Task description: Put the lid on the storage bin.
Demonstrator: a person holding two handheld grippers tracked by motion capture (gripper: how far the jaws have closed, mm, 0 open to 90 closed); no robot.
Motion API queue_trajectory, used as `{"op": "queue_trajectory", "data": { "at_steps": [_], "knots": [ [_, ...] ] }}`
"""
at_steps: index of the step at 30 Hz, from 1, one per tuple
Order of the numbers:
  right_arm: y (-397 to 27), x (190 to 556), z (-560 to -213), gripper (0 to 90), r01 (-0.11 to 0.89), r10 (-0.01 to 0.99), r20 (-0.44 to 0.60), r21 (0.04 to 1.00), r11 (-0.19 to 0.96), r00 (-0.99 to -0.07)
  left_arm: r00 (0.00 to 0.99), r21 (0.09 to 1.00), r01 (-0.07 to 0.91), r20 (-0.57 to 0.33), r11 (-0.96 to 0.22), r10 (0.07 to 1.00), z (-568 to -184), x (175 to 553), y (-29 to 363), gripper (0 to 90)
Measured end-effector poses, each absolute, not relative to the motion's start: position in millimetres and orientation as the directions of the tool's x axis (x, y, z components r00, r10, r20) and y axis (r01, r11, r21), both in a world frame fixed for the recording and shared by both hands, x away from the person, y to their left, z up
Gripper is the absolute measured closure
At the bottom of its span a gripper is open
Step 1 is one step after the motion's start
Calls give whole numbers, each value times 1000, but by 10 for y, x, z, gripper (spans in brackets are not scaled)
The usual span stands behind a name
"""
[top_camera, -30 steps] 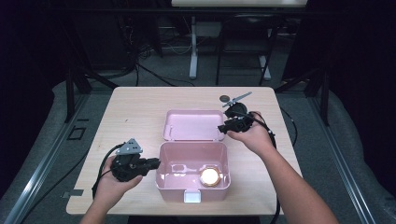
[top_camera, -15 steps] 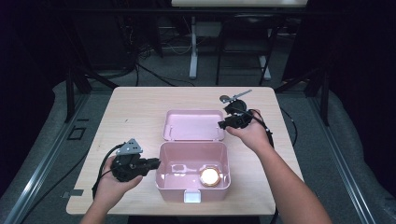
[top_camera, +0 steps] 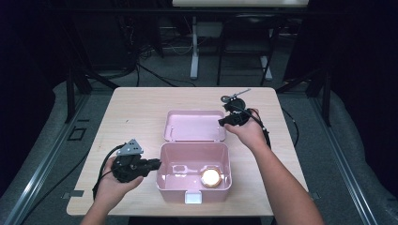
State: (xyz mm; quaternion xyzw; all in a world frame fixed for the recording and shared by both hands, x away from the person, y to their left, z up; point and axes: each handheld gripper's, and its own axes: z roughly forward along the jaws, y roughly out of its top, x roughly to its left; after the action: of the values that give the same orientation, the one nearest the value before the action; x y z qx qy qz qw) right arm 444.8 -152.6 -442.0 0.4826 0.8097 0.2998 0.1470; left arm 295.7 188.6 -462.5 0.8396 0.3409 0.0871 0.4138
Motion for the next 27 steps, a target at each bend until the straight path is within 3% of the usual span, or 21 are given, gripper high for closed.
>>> {"op": "queue_trajectory", "data": {
  "at_steps": [27],
  "knots": [
    [-1521, 4693, -4620, 640, 752, 913, 92, 603, 266, -397, 753, 756, 498, -134, -425, 644, -4628, 2958, 1889, 827]
  ]
}}
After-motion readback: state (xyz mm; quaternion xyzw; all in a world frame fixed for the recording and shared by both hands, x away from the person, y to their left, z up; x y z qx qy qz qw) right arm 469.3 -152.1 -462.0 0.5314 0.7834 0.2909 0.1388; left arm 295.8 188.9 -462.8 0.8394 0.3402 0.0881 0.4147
